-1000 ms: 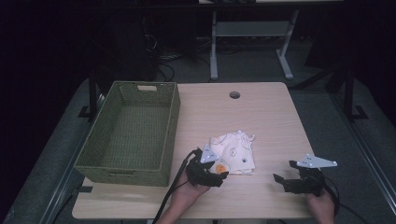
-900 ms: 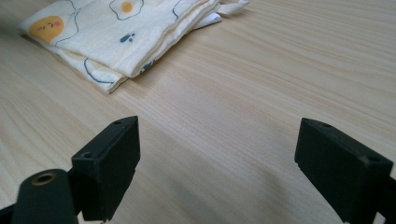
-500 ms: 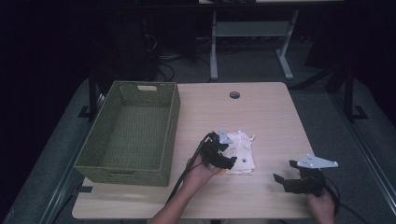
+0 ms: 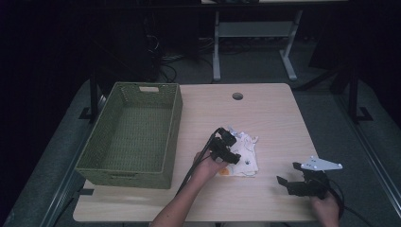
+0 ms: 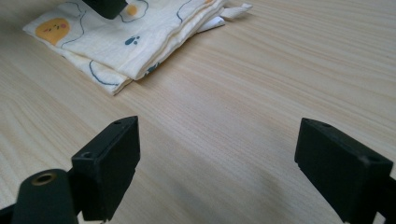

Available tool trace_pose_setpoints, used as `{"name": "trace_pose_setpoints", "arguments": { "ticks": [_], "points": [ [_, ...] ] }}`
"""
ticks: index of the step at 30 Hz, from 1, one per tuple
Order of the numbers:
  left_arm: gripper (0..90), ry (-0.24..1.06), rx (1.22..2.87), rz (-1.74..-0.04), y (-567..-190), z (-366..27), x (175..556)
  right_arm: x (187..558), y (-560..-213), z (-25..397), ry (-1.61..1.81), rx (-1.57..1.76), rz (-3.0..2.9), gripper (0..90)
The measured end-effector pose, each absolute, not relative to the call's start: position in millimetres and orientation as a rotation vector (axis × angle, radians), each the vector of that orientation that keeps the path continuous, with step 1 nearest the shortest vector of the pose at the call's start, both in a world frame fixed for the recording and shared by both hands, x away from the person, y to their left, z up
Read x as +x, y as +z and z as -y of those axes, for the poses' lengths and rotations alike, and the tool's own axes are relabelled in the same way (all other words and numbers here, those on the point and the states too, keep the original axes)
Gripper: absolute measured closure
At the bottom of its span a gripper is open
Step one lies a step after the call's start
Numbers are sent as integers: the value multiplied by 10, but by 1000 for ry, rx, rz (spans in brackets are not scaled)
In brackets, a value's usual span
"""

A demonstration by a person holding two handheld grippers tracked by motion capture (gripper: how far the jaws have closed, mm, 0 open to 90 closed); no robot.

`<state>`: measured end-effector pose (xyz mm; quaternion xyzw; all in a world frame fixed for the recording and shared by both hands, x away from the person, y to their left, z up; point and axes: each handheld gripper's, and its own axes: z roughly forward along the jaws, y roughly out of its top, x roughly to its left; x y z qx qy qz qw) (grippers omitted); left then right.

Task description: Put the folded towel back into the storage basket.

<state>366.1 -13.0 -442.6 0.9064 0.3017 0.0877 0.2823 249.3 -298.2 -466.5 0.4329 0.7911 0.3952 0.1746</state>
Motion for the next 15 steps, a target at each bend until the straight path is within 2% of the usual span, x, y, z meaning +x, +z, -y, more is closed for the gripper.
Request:
{"name": "trace_pose_setpoints", "arguments": {
  "ticks": [11,15],
  "points": [
    [389,243,2469,-822,-4532,249,3693,2490,-4660,2980,1124,1223,-2239,136],
    [461,246,2468,-815,-4524,231,3689,2482,-4654,2961,1119,1214,-2241,137]
  ]
}}
